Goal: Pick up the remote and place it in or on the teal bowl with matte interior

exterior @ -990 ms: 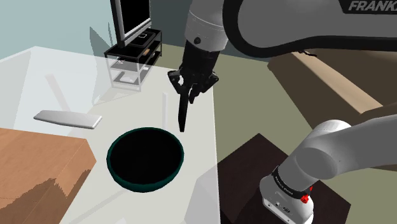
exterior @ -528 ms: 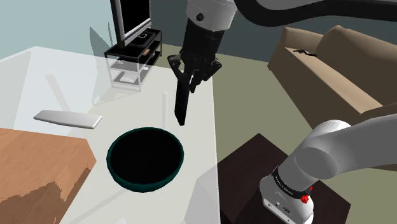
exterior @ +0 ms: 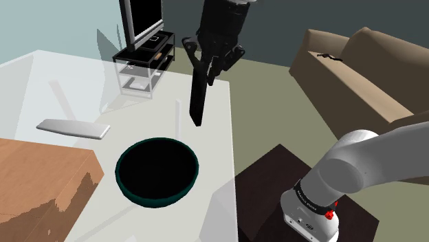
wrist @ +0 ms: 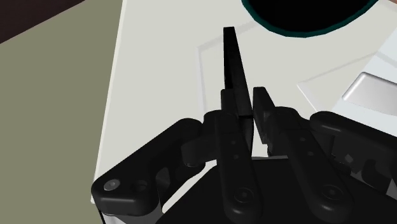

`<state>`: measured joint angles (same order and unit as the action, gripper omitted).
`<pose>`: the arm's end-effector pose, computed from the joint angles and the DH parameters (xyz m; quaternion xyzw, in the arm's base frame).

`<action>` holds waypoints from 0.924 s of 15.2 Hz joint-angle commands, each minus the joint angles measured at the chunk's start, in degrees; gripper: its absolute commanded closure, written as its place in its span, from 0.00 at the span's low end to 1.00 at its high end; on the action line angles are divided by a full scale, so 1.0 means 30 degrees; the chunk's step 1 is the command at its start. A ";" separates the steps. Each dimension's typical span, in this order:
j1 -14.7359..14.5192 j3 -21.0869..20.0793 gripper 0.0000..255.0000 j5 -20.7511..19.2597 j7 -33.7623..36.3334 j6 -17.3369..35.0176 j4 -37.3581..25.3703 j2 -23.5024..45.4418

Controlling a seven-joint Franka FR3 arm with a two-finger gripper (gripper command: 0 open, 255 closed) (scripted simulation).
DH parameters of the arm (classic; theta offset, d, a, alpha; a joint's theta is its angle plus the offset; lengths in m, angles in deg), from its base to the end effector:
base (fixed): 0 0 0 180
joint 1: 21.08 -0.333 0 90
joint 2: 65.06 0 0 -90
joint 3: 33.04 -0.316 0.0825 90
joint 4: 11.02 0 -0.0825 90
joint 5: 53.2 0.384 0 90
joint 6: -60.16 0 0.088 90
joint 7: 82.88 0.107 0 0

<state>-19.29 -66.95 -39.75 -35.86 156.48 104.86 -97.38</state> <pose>0.3074 0.2950 0.6336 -0.9840 0.1603 -0.0764 0.0159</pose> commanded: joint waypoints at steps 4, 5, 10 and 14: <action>0.0164 0.0125 1.00 -0.0229 0.0044 -0.1047 -0.1366 0.0357; 0.0185 -0.0295 1.00 -0.0245 0.0539 -0.1297 -0.1951 0.0630; 0.0523 -0.2757 1.00 -0.0671 0.3207 -0.2561 -0.5255 0.2428; 0.1118 -0.5534 1.00 -0.1768 0.5778 -0.3655 -0.8455 0.4631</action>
<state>-16.44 -81.47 -44.07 -20.53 146.66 82.26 -85.26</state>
